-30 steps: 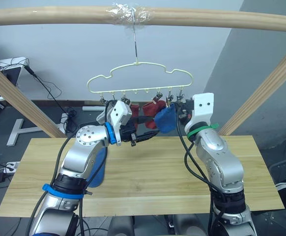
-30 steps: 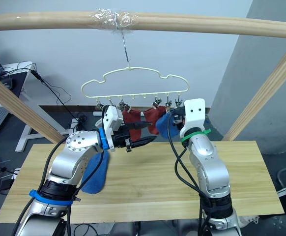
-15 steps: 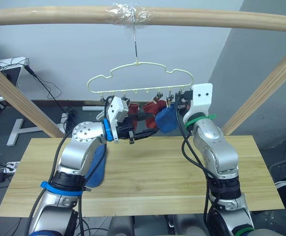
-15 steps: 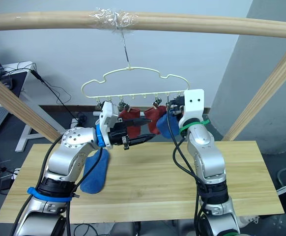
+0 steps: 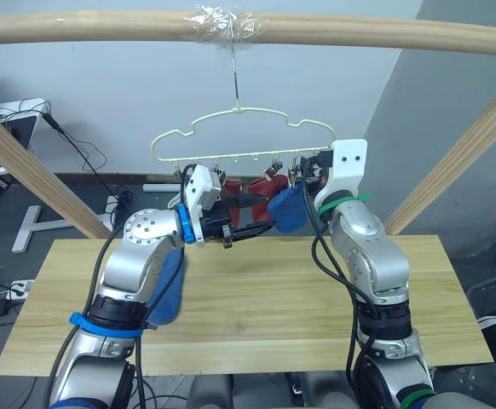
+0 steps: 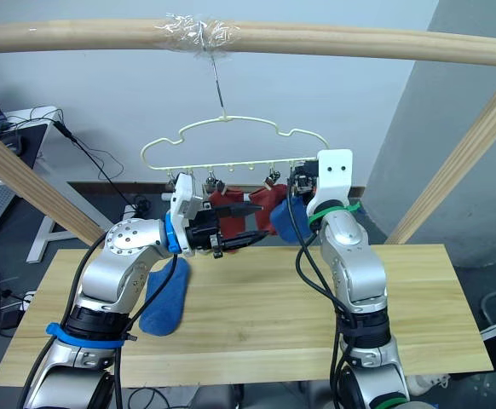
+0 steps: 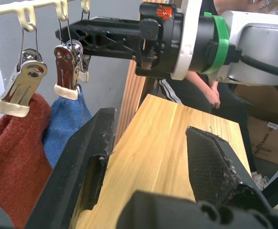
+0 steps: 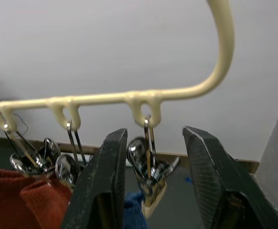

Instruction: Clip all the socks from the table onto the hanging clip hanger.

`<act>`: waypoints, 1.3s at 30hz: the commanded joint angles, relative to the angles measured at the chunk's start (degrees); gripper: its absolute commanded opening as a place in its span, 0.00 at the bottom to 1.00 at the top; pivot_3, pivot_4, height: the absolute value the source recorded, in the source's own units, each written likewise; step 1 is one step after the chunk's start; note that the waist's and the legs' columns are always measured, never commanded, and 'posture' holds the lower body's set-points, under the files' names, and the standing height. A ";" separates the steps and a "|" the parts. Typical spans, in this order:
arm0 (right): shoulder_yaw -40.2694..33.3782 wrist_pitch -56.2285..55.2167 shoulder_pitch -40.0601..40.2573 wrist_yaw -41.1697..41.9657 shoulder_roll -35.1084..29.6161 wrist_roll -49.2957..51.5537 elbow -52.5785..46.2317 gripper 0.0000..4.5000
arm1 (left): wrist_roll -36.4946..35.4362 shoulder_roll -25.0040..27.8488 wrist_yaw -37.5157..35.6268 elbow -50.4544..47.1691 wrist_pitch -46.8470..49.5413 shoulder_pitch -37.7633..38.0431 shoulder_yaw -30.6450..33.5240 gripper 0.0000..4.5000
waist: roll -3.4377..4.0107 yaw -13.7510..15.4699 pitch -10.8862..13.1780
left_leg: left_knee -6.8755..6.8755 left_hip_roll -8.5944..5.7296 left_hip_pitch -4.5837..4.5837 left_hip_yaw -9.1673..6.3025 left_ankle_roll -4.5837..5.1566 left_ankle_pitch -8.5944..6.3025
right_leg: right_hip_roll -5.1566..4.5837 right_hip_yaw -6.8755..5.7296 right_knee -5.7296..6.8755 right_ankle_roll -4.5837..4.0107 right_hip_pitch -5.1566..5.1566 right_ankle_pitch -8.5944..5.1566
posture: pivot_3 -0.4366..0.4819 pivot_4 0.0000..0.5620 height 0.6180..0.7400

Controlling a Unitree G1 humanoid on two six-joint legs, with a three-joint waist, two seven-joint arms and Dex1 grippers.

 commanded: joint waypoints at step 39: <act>0.72 -3.36 -1.73 1.79 1.56 1.11 -0.47 0.00 | -4.51 -0.76 1.73 -4.17 3.67 -0.59 1.86 0.60 | 0.00 -0.01 0.00 | 0.01 0.00 0.01 0.00 0.00 0.00 | 0.00 0.00 0.03 0.00 0.00 0.00 | 0.42 0.37 0.62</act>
